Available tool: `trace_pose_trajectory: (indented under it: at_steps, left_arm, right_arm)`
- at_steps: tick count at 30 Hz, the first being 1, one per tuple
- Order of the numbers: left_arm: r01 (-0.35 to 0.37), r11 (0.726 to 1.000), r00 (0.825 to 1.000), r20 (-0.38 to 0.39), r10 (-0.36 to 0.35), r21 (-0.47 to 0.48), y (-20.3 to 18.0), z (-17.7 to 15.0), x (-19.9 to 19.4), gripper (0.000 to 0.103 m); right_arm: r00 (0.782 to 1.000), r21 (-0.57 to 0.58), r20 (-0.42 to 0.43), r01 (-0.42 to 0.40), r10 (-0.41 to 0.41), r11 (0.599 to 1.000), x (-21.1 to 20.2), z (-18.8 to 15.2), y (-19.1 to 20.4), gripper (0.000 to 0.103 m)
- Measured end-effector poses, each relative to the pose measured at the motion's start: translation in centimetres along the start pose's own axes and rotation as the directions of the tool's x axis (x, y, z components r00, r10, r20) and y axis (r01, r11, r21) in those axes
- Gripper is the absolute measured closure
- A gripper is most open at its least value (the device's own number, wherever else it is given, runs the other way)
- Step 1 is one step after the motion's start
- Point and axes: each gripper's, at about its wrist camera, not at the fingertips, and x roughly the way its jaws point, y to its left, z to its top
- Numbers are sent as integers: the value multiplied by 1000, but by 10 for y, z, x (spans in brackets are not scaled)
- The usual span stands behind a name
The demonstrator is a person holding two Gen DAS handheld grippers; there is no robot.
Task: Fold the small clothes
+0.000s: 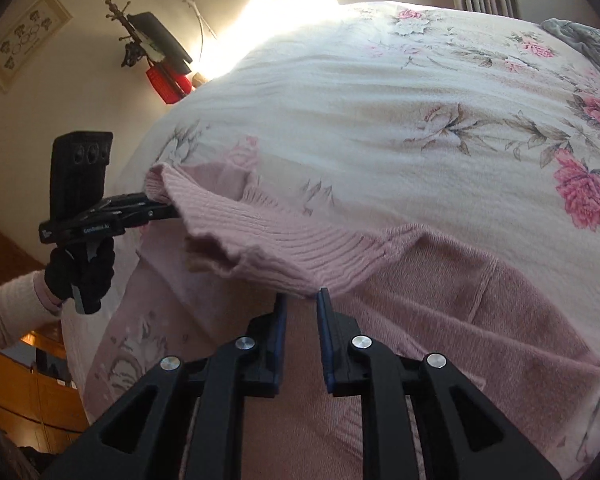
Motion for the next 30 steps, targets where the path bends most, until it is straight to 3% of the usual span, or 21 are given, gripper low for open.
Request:
trace_pose_trajectory:
  at_steps: [4,7,9,10,11,14,15,16,17,18,19,21,23,25,30]
  left_arm:
    - [4,999,997,-74,-8,-52,18,-20,-2,76]
    - [2,994,998,-69,-10,-107,27,-10,3,73]
    - [22,991,998,-53,-29,-131,28,1,10,66]
    - [19,990,998,-53,-26,-141,28,9,18,58]
    - [1,988,998,-57,-9,-152,28,15,27,56]
    - [-5,979,997,-80,-11,-206,35,29,56,62]
    - [-3,977,996,-88,-17,-215,36,33,64,66]
    - [-14,975,995,-95,-8,-223,37,36,70,78]
    - [-25,972,995,-95,3,-232,37,37,73,93]
    - [-17,968,997,-80,-3,-249,40,39,72,94]
    - [1,963,999,-52,-16,-269,43,40,68,95]
    - [-30,961,999,-34,22,-273,51,41,66,95]
    - [-64,959,997,-60,49,-274,60,36,73,95]
    - [-54,956,996,-84,30,-290,66,30,79,94]
    - [-99,969,995,-54,89,-228,43,20,46,77]
  right_arm:
    - [996,81,-56,-60,64,995,-1,-32,-6,70]
    - [995,188,12,-96,95,977,-5,-26,-23,64]
    - [994,260,60,-109,96,960,-1,-13,-36,56]
    - [992,288,76,-120,103,950,4,-7,-42,56]
    - [992,319,77,-123,103,940,12,-1,-48,55]
    - [993,393,44,-114,105,912,42,14,-65,56]
    - [994,404,29,-112,109,908,52,18,-68,64]
    - [994,403,20,-104,104,909,60,21,-68,73]
    - [996,400,14,-85,86,913,63,25,-67,89]
    - [997,399,23,-78,75,914,63,27,-67,92]
    - [997,401,46,-82,69,912,60,29,-67,92]
    - [997,400,66,-62,39,914,56,31,-67,93]
    - [1000,400,25,-16,7,916,65,30,-69,93]
    - [1000,403,3,-8,8,915,75,26,-69,93]
    - [996,383,87,-30,-3,923,40,13,-51,83]
